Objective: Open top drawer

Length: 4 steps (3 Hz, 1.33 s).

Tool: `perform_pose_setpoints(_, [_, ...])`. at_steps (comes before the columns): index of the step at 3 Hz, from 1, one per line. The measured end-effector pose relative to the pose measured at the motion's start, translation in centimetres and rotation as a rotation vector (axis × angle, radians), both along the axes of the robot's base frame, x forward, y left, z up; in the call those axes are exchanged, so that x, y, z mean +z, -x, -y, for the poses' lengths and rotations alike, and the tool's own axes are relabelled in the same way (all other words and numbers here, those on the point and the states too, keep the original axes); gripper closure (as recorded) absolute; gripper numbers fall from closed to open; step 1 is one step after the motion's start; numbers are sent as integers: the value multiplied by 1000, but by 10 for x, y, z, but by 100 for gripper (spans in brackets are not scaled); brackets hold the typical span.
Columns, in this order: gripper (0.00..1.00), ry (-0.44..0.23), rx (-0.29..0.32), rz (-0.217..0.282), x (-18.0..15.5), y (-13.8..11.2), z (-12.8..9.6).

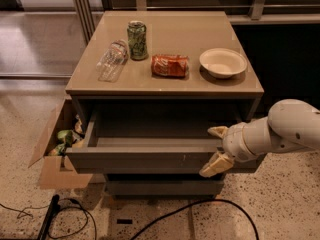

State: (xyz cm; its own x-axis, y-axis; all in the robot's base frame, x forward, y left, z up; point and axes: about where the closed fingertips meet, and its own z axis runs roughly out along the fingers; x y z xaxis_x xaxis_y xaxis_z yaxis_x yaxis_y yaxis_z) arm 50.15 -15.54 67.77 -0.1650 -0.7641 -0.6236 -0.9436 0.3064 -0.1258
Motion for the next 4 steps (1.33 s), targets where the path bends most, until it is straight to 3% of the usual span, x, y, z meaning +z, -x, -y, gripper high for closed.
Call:
perform_pose_setpoints(1, [49,0,0,0,0,0,0])
perform_pose_setpoints(2, [80,-18,-13,-16,-5,29,15])
perform_pose_setpoints(3, [100,-18,-13,-16,-2,29,15])
perform_pose_setpoints(4, [0,-18,-13,-16,-2,29,15])
